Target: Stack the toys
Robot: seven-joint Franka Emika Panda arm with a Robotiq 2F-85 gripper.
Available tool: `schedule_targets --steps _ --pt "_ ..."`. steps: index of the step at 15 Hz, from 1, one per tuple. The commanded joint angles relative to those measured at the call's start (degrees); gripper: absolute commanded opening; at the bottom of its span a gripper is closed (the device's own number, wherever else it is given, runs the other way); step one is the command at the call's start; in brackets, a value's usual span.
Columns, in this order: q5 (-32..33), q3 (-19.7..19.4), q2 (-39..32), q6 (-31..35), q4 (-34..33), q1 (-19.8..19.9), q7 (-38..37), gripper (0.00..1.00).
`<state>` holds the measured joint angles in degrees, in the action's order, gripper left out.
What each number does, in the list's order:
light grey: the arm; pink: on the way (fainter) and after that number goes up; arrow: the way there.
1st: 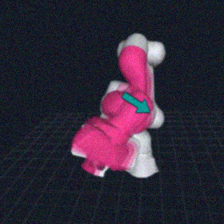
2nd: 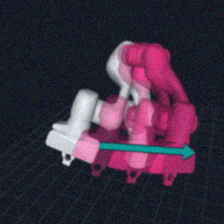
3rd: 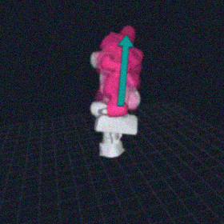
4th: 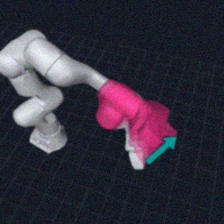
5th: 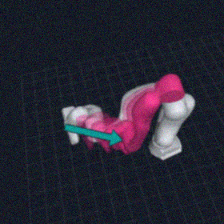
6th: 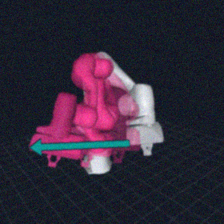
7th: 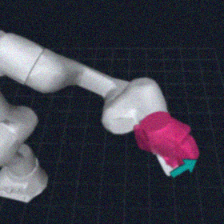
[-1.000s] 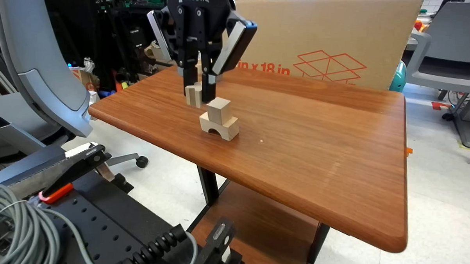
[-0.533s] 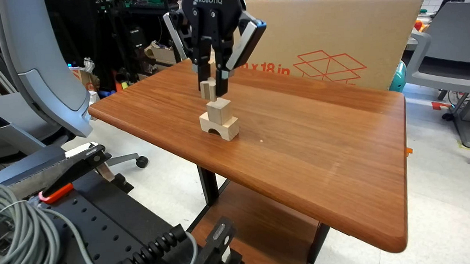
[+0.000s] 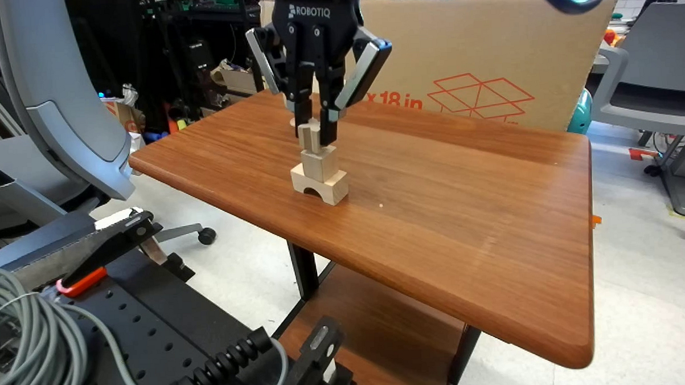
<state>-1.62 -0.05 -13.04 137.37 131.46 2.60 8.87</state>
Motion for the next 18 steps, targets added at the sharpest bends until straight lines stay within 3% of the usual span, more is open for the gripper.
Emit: schedule_targets --steps 1,7,8,11,13,14,18 --pt "1.13 -0.06 0.81 2.64 0.81 -0.65 -1.17 0.55" --pt "0.58 -0.04 6.49 8.20 1.61 -2.01 -8.48 0.97" --pt "0.35 0.02 8.64 7.20 1.48 -2.29 -10.12 1.00" --pt "1.93 0.15 14.95 3.85 -0.08 -3.26 -16.66 1.00" --pt "6.27 0.40 18.47 -0.16 -1.79 -3.12 -25.58 1.00" --pt "2.68 0.41 14.55 3.62 -1.33 -2.77 -18.47 1.00" --pt "3.28 0.53 15.57 2.87 -1.10 -2.74 -19.52 1.00"
